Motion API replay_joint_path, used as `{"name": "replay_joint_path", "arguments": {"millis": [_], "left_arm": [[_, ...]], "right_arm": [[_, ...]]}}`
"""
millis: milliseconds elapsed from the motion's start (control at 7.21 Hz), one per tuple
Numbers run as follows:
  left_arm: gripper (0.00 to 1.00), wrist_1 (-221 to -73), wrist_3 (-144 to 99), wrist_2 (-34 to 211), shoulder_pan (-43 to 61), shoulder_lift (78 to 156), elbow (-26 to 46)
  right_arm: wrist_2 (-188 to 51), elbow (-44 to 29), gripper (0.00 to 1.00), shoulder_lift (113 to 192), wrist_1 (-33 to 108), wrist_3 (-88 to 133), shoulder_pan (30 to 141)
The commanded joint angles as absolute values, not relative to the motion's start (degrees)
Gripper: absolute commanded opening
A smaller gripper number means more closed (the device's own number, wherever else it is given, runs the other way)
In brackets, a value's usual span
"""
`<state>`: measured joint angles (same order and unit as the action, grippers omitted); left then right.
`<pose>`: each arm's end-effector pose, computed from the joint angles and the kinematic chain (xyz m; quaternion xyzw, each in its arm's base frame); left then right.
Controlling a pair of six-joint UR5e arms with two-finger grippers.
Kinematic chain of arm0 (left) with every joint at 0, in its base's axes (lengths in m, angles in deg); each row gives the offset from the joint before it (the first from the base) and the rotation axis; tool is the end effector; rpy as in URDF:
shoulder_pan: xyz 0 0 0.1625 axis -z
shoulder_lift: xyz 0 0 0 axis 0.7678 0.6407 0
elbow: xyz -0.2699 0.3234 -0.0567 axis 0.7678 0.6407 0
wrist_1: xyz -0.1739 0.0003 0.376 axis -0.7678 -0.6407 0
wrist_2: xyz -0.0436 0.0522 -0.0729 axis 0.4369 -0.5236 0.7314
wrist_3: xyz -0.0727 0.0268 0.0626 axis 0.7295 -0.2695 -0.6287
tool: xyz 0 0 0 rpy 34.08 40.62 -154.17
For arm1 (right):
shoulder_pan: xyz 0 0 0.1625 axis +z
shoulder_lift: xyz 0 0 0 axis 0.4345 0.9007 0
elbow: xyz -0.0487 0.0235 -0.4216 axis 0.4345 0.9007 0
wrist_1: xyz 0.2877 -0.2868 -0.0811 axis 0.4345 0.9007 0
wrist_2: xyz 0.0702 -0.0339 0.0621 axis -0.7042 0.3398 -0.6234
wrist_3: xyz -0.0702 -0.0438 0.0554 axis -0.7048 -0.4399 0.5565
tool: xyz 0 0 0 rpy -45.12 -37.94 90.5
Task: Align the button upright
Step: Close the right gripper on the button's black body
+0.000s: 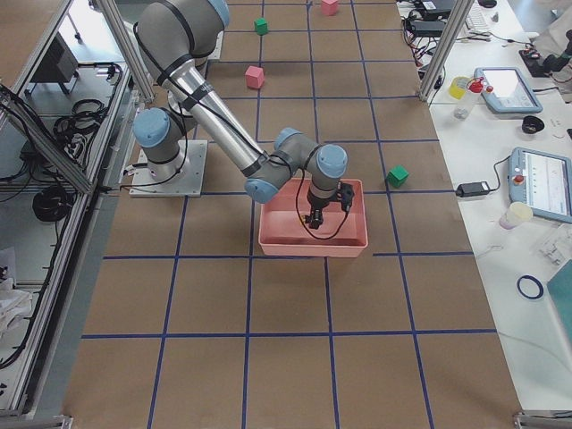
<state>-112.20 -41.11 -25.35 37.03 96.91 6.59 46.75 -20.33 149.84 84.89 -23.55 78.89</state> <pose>-0.1041 -0.5091 0.5302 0.0092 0.9949 -0.0969 0.0281 -0.2346 -0.5290 0.2033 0.0600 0.9974 0.0405 0.0045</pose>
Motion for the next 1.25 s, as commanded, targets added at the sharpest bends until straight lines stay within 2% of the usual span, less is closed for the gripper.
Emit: {"name": "replay_joint_path", "arguments": {"millis": [0, 1110], "left_arm": [[1.00, -112.2, -41.2, -25.3, 37.0, 96.8, 6.6], [1.00, -112.8, -41.0, -22.1, 37.0, 96.6, 6.9]], "right_arm": [[48.0, -20.4, 0.92, 149.8, 84.9, -23.5, 78.8], [44.5, -20.3, 0.91, 148.4, 90.2, -22.8, 78.8]]}}
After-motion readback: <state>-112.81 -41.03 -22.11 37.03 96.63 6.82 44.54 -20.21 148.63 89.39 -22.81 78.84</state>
